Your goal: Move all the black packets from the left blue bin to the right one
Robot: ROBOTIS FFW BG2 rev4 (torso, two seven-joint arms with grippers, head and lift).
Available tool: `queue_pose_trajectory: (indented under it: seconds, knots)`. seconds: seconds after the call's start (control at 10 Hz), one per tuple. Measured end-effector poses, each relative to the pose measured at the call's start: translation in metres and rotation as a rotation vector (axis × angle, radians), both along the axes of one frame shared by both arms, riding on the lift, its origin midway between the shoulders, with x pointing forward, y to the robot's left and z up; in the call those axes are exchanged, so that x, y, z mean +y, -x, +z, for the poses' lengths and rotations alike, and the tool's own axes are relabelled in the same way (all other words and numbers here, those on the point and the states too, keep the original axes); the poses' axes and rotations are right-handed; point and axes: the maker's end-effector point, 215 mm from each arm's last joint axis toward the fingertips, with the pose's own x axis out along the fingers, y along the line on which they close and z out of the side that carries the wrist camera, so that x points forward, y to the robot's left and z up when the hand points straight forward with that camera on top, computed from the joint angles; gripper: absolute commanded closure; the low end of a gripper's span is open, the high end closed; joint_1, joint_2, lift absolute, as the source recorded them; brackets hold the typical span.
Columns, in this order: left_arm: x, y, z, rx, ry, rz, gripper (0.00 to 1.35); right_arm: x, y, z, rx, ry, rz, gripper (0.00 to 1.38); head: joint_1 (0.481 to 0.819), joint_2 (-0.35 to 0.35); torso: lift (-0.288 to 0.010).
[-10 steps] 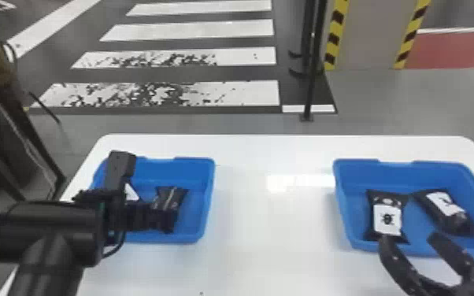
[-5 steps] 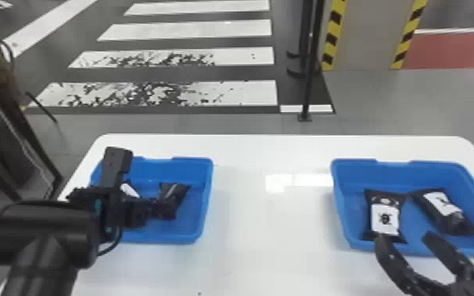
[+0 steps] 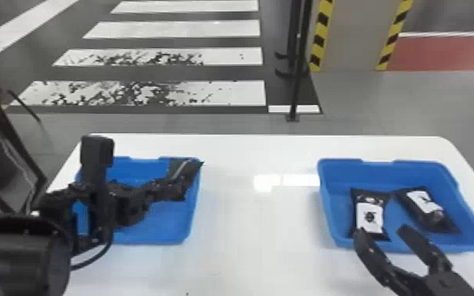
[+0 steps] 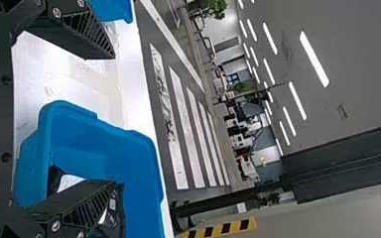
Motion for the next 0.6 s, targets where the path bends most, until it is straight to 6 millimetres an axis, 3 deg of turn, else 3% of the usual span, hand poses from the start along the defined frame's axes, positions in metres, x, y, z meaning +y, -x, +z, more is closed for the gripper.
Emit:
queue_pose_trajectory:
  seconds: [0.3,0.6]
  knots:
    - [-0.100,0.025,0.022,-0.044,0.138,-0.197,1.21,0.037,-0.012,0.020,-0.032,-0.084,0.107,0.13,0.695,-0.055,-0.140]
    - [-0.169,0.050,0.031,-0.036,0.221,-0.337,1.21,0.079,-0.026,0.038,-0.052,-0.166,0.201,0.13,0.695,-0.098,-0.140]
